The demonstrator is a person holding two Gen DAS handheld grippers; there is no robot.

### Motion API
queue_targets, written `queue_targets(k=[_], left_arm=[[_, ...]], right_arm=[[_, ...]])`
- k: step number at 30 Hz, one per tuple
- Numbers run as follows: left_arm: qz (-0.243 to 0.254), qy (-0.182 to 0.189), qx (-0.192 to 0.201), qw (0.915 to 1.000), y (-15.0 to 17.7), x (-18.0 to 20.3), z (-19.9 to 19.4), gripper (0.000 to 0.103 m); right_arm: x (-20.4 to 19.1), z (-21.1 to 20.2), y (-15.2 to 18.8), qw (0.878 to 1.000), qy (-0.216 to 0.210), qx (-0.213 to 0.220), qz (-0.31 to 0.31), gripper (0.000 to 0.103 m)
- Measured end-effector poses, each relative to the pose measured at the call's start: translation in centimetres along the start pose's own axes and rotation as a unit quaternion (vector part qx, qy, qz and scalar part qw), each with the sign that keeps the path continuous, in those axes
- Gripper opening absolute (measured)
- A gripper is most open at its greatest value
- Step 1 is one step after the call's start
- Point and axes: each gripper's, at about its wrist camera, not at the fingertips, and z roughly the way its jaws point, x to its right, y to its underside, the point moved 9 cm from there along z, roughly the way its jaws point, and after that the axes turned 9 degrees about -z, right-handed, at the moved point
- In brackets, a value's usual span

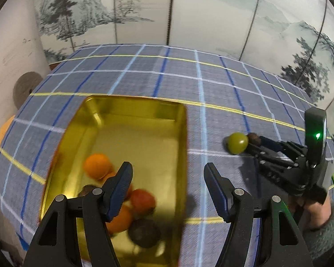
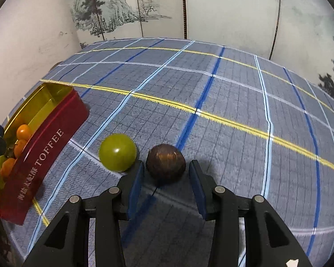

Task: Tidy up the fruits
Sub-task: 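Move the right tool to the brown fruit and grasp it, then grasp the green tomato with the left tool while the right tool holds the brown fruit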

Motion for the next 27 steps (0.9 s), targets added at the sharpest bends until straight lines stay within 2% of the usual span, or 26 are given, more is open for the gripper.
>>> queue_targets(k=[3,11,14,18,27], left_arm=[[0.011,0.002,-0.003,0.9999,-0.2,1.5,0.6,0.067],[0.029,-0.001,-0.015,0.9995,0.6,4.2,2.2,0.067],[0.033,0.002,-0.020,0.9993,0.9,5.0,2.7,0.067],[0.038,-0.019,-0.012,0.9990,0.6,5.5,3.3,0.068],[0.061,-0.006,0.000,0.9981,0.0,7.9,3.1,0.068]], right_arm=[[-0.2,0.0,0.0,1.000,0.010,0.003,-0.020,0.032],[0.0,-0.7,0.9,1.000,0.008,0.004,-0.025,0.031],[1.1,-1.3,1.8,1.000,0.014,0.003,-0.014,0.031],[3.7,-2.4,3.3,0.999,0.032,0.001,0.009,0.031],[9.2,-4.4,6.1,0.997,0.068,-0.004,0.047,0.032]])
